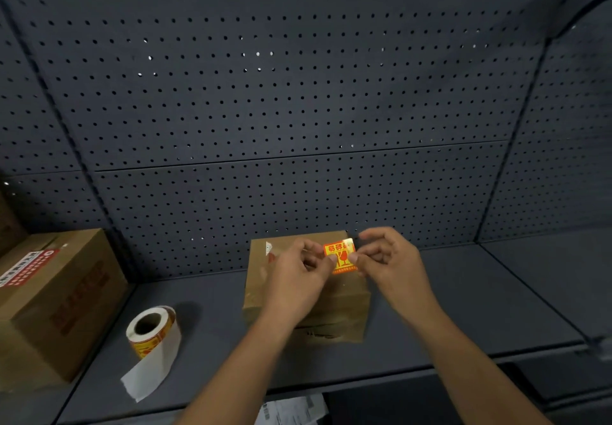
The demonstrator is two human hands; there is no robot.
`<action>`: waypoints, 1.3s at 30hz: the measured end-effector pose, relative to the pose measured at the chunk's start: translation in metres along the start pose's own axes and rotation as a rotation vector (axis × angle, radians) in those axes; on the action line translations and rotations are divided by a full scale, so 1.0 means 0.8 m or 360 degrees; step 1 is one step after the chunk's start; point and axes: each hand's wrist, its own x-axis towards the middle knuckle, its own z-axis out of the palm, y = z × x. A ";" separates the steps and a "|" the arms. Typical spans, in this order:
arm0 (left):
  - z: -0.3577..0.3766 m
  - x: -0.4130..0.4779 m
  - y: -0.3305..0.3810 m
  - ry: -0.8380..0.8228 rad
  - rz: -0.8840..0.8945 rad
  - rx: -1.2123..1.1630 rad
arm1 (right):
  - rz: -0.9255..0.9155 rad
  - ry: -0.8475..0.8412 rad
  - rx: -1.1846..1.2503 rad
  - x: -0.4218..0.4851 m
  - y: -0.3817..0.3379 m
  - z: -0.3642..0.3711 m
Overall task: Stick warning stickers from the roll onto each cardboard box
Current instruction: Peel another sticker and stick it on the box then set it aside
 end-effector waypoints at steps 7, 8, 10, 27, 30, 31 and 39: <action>0.013 -0.006 0.006 0.0105 0.0040 0.0350 | 0.0119 -0.0005 -0.0099 -0.004 0.019 -0.011; 0.013 -0.007 0.005 0.0104 0.0032 0.0358 | 0.0130 -0.0012 -0.0103 -0.005 0.020 -0.011; 0.016 -0.009 0.002 0.0097 0.0016 0.0369 | 0.0141 -0.0023 -0.0129 -0.005 0.023 -0.010; 0.025 -0.016 -0.007 0.0096 0.0054 0.0455 | 0.0136 -0.0052 -0.0291 -0.006 0.034 -0.007; 0.026 -0.017 -0.007 0.0077 0.0085 0.0494 | 0.0127 -0.0054 -0.0340 -0.006 0.038 -0.007; 0.027 -0.017 -0.008 0.0073 0.0098 0.0503 | 0.0127 -0.0050 -0.0352 -0.006 0.039 -0.007; 0.031 -0.019 -0.006 0.0073 0.0149 0.0572 | 0.0079 -0.0022 -0.0444 -0.008 0.042 -0.005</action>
